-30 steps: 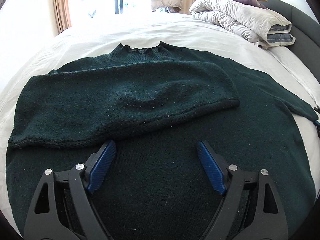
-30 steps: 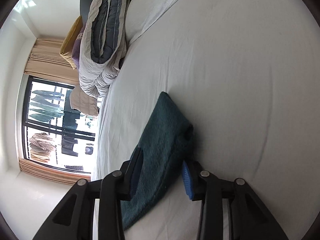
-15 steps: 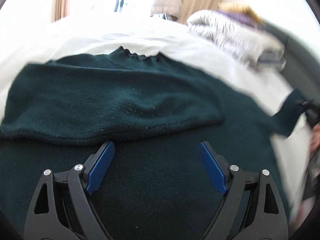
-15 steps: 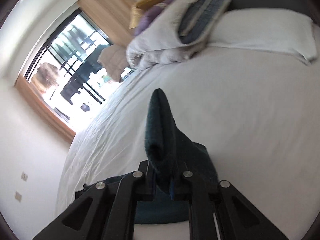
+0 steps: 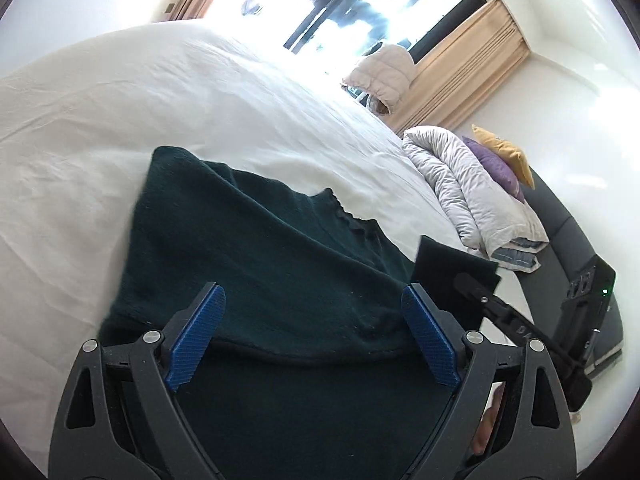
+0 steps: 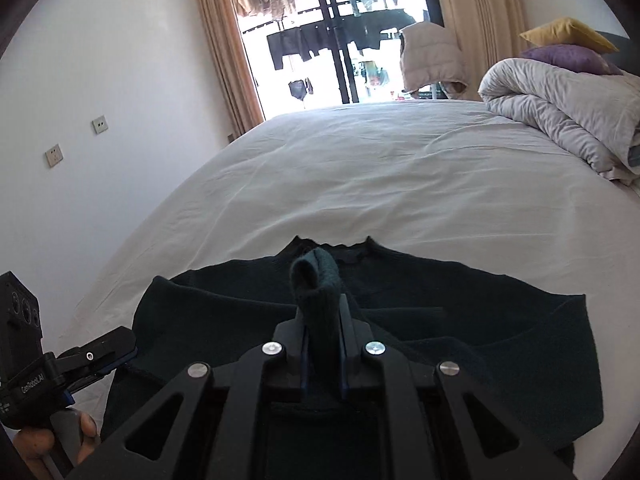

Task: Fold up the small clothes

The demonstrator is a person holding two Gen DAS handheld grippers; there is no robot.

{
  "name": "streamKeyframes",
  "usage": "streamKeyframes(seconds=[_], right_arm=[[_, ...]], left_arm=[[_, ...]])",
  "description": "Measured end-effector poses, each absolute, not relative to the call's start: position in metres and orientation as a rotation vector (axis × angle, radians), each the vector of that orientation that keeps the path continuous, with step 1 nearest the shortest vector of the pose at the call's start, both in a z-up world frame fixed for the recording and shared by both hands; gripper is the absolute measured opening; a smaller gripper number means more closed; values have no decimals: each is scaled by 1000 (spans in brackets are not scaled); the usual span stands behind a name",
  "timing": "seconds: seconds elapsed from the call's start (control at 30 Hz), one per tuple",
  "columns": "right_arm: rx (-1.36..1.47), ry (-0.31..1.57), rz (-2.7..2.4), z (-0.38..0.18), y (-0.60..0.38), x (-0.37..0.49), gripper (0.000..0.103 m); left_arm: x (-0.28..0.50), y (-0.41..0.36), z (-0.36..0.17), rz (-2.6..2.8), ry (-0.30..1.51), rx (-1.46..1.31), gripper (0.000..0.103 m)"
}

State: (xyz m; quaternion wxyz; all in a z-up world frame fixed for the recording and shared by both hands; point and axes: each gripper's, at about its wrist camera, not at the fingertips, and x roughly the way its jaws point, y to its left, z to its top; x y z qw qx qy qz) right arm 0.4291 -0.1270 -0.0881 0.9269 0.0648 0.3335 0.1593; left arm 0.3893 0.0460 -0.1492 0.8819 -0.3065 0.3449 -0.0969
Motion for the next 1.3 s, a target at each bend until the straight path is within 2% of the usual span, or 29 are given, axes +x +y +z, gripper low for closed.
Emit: streamKeyframes(seconds=[0.33,0.7,0.8,0.83,0.87,0.93,1.07,1.3], right_arm=[[14,711,347,-102,-76,448,12],[-96,718,435,-119,-26,444,12],[-106,737,478,-127,-17,441,20],[-100,764,503,-132,-16,441,30],[-81,794,528,-136,-17,441,48],[-20,802,552,-137,-28,435,59],[102,761,516,-124,-85,411,59],[400,760,392,-126,-221,362,59]], left_arm=[[382,81,-168,-188,704,-713,91],[364,106,-164,-163,645,-734,91],[366,109,-166,-157,637,-730,91],[367,110,-165,-157,639,-732,91],[367,111,-165,-156,641,-732,91],[366,111,-164,-151,641,-727,91],[375,102,-157,-146,656,-687,91],[432,53,-168,-131,879,-479,91]])
